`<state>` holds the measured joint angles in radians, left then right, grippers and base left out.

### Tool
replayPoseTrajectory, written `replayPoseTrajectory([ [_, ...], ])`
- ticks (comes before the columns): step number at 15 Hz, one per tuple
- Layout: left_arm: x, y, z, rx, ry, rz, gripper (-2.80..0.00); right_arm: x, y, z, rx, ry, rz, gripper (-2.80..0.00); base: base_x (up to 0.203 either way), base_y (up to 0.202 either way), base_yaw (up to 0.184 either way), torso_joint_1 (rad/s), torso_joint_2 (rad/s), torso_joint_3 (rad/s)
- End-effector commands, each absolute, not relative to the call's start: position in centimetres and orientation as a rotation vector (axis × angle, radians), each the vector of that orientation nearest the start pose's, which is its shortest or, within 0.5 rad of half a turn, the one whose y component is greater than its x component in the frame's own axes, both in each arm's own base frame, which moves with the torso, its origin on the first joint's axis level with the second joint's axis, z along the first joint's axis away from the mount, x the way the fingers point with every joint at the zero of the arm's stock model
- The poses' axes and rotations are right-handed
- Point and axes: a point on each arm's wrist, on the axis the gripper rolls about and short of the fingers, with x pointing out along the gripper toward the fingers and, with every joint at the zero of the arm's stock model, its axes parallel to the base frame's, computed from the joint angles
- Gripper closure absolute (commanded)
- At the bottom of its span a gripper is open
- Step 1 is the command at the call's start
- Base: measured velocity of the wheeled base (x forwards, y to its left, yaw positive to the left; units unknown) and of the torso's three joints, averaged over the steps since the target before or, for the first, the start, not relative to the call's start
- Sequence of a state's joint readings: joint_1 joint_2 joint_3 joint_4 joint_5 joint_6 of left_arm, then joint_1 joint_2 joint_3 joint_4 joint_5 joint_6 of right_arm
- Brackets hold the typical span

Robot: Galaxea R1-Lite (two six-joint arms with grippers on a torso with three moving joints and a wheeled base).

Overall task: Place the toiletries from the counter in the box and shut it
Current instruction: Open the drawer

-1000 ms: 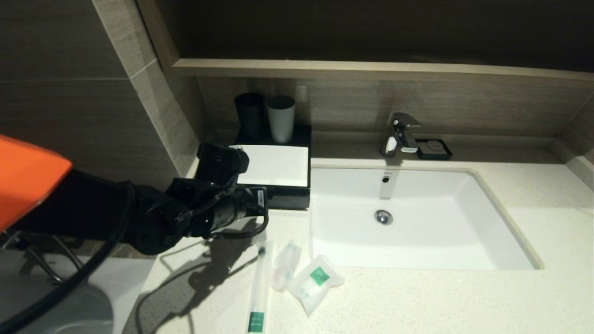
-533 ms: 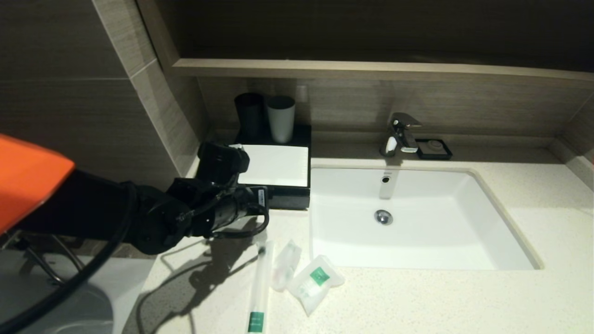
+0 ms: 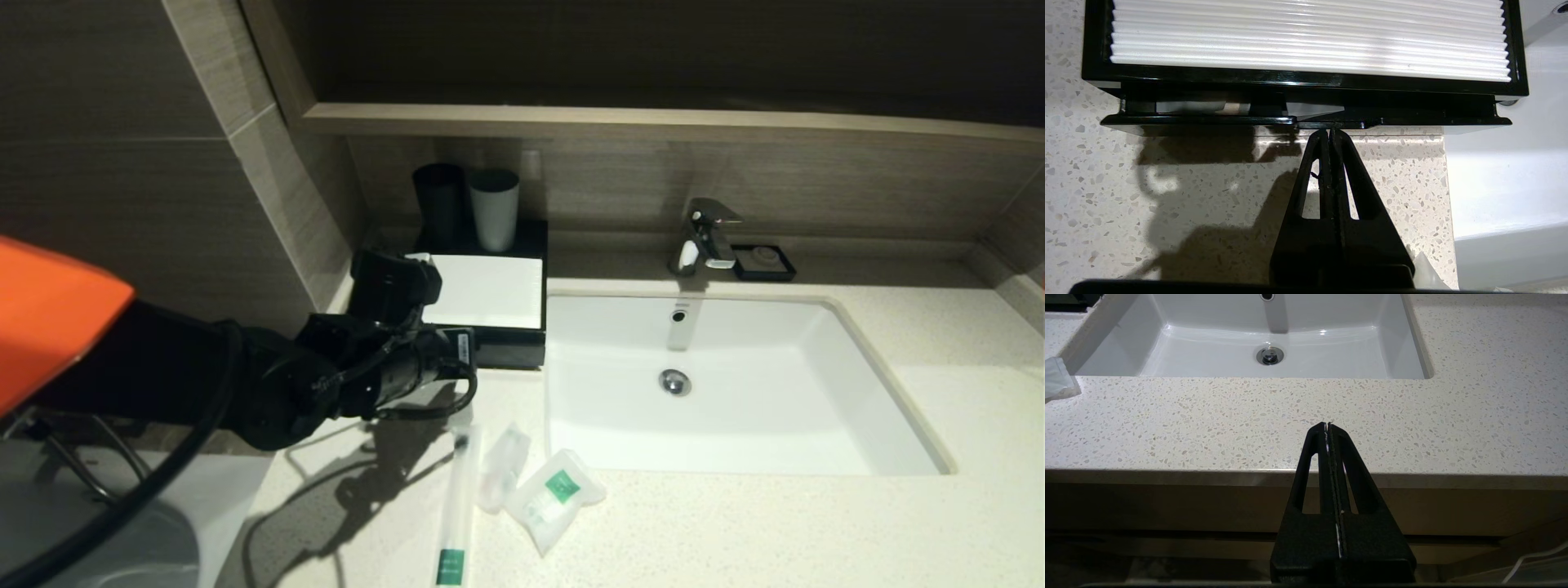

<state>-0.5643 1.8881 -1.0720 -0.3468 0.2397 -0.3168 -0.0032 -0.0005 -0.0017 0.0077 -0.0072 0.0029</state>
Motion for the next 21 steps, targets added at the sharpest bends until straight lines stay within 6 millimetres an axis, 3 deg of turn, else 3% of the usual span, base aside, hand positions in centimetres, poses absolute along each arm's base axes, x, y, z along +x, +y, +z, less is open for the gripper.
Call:
replayPoseTrajectory([
  [1, 30.4, -19.1, 16.3, -0.118, 0.473, -0.236, 0.0, -2.3, 0.0, 7.6, 0.003, 0.005, -0.011, 0.0, 0.0, 0.0, 0.0, 0.0, 0.0, 0.0],
  [21, 31.2, -21.5, 15.4, -0.065, 0.442, -0.16, 0.0, -2.3, 0.0, 7.5, 0.003, 0.006, -0.011, 0.0, 0.0, 0.0, 0.0, 0.0, 0.0, 0.0],
])
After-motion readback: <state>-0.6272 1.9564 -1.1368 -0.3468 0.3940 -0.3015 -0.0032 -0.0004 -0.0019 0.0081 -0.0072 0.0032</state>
